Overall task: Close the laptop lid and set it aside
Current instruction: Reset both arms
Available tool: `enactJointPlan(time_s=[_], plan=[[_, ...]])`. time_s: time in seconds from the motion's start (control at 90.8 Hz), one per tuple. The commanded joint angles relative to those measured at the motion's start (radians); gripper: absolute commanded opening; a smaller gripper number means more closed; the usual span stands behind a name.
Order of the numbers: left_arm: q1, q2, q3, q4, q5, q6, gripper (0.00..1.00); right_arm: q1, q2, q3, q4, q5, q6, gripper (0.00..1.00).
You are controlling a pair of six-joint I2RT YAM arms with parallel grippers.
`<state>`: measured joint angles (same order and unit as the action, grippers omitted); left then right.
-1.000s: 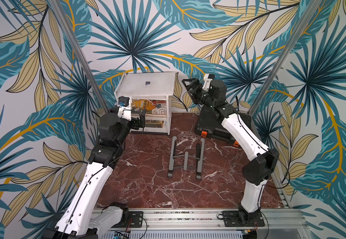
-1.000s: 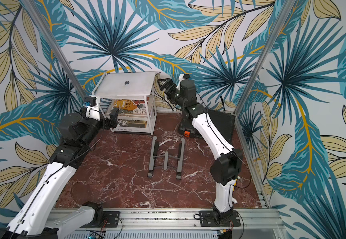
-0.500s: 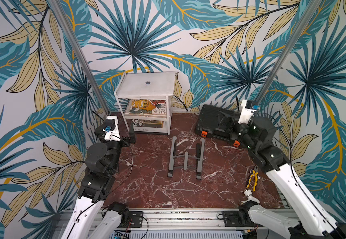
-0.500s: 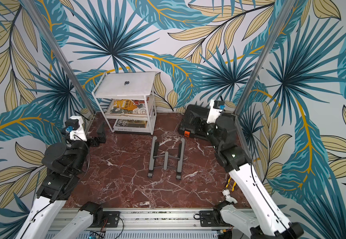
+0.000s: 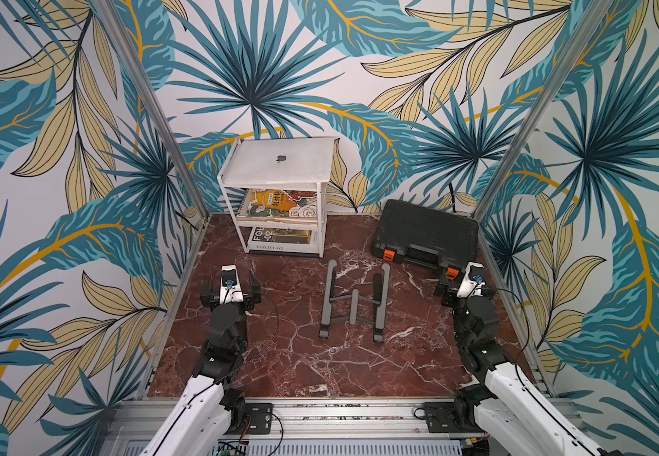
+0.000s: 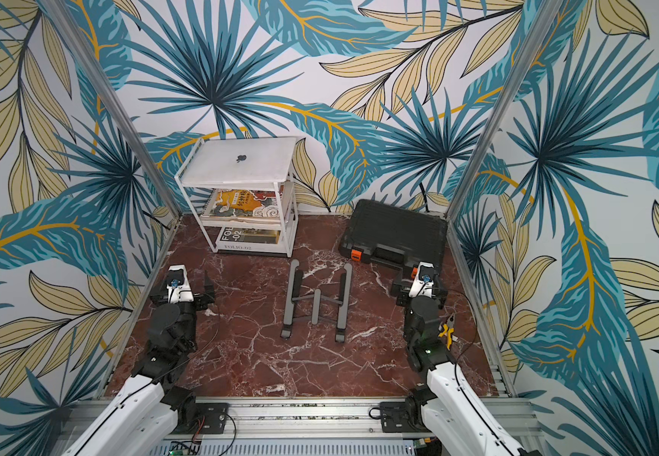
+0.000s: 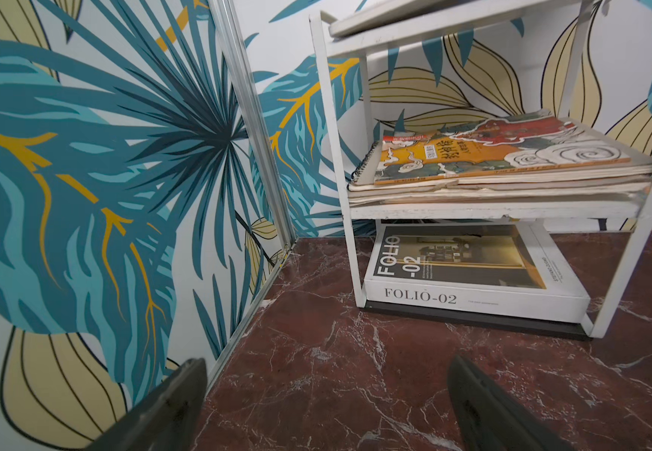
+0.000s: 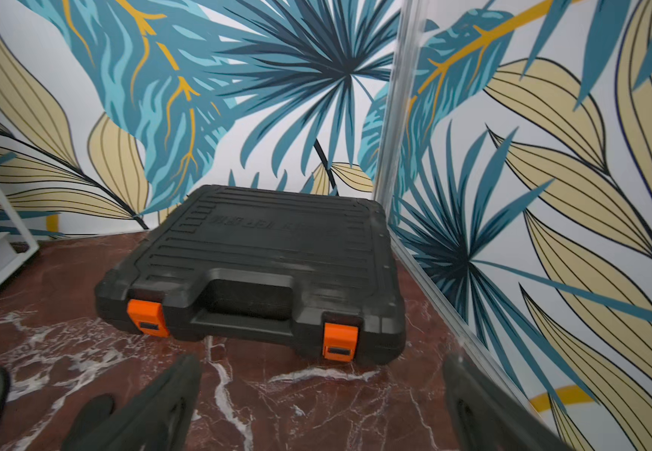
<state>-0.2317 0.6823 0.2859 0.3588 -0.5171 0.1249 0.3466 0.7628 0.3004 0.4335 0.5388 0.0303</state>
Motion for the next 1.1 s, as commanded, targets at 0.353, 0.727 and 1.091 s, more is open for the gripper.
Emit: enactJointPlan(time_s=[0.353, 0.727, 1.091], plan=[[0.174, 0.275, -0.084, 0.346, 0.181, -0.029, 1.00, -0.134, 0.052, -0.148, 0.200, 0.006, 0.049, 1.00], [0.217, 0.511, -0.059, 0.545, 0.251, -0.015, 1.00, -0.220, 0.277, -0.172, 0.397, -0.011, 0.077, 0.99], [0.248, 0.561, -0.058, 0.555, 0.313, -0.035, 1.00, -0.260, 0.476, -0.146, 0.620, -0.129, 0.054, 0.99]])
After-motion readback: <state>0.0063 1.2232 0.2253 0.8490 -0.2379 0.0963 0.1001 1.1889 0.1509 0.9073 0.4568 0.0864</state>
